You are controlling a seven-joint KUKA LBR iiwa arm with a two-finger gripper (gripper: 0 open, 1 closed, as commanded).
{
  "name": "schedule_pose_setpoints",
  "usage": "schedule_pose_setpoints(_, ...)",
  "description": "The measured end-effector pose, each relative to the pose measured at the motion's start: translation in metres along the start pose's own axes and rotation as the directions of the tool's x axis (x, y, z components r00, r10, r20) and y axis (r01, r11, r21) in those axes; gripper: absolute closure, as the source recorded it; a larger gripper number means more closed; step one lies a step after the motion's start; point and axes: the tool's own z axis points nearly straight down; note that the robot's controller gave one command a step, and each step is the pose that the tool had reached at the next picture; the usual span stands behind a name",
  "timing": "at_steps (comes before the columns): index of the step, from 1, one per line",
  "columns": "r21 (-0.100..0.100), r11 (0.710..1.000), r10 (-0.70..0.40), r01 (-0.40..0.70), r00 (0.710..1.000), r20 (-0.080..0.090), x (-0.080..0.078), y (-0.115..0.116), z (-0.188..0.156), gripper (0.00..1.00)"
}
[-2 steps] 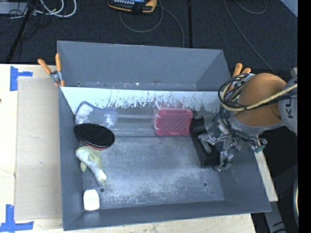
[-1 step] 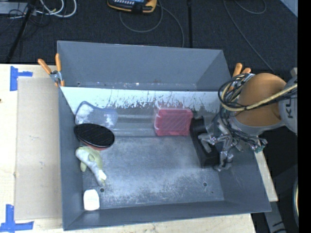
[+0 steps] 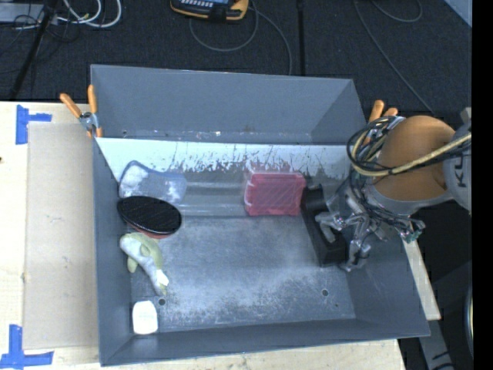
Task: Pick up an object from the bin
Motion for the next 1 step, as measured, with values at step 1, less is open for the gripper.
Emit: schedule_pose_setpoints(1, -0.002, 1.000, -0.003, 0.003, 1.000, -0.008, 0.0035, 0.0009, -0.0173, 1.00)
